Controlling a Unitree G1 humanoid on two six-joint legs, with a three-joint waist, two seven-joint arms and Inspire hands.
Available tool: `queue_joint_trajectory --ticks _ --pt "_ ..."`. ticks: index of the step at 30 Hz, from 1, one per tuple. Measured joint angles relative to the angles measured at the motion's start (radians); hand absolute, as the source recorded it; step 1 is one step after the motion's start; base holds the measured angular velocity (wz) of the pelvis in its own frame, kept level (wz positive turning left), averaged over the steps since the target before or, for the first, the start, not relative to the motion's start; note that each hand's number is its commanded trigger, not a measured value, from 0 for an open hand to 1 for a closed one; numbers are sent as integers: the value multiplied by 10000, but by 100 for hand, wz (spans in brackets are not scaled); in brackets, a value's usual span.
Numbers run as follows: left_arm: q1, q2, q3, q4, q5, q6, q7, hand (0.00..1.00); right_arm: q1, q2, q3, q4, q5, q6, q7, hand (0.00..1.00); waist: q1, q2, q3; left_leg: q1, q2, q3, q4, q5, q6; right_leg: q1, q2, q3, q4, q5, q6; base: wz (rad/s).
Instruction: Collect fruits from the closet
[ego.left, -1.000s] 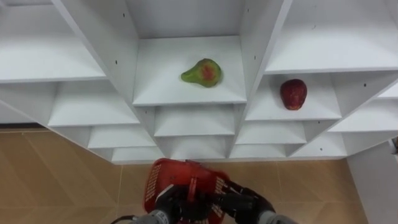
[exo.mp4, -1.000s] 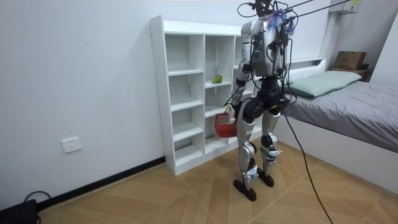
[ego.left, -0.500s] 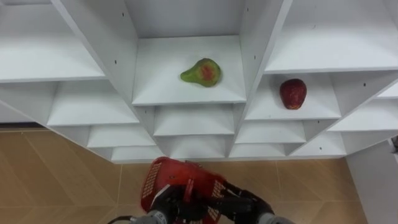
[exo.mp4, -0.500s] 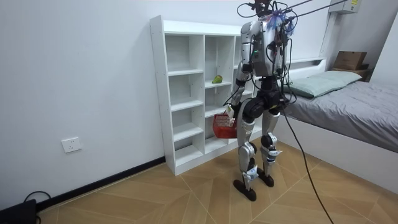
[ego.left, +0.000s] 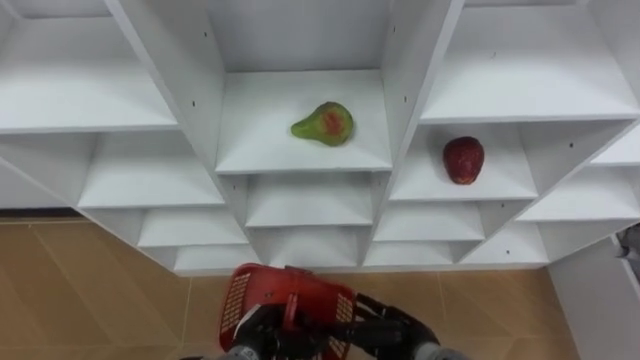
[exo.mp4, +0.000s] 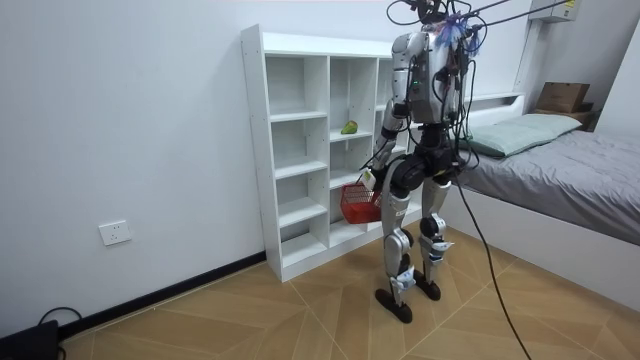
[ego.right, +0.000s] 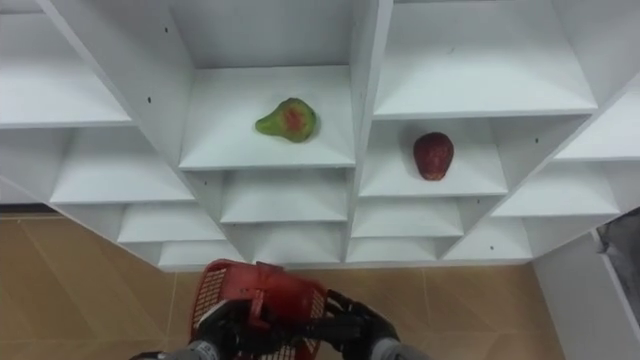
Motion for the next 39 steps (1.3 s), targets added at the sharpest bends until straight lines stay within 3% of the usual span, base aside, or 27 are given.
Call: queue_joint_trajectory --ticks 4,10,17,24,30,34,39 --pt "140 137 85 -133 -382 -1 176 100 364 -93 33 -763 -106 -19 -1 0 48 -139 -107 61 19 -18 8 10 -15 85 25 -14 -63 6 -11 0" --pt "248 263 820 -120 -744 -1 564 100 1033 -537 21 -2532 -646 -28 -1 0 40 -178 -101 688 8 1 -236 8 -14 685 32 -17 -274 15 12 -1" --pt "688 370 1694 -465 -252 97 810 100 1394 -993 6 -3980 -1795 -18 140 0 231 -354 -151 930 10 33 -400 7 -17 894 70 114 -373 7 18 -1" --pt "1107 792 1901 -993 282 90 910 100 1836 -1287 8 -5974 -2024 -2 468 0 307 -549 -160 1640 -8 9 -674 4 -20 1585 77 109 -553 -50 58 0" --pt "1311 805 2279 -983 636 87 712 100 1883 -1619 16 -7415 -2024 10 970 0 601 -695 -93 1892 1 14 -681 -11 -28 1793 102 148 -561 -50 59 -2" --pt "1565 966 2364 -985 950 76 698 100 1950 -1958 10 -8730 -2111 4 1009 0 736 -690 -92 1979 10 -1 -706 -23 -35 1908 104 101 -578 -50 59 0" --pt "1929 1034 2771 -967 1238 76 560 100 1943 -1952 0 -9767 -3506 -3 1147 0 867 -718 -94 2119 10 -24 -729 -24 -36 2040 100 89 -553 -50 59 1"
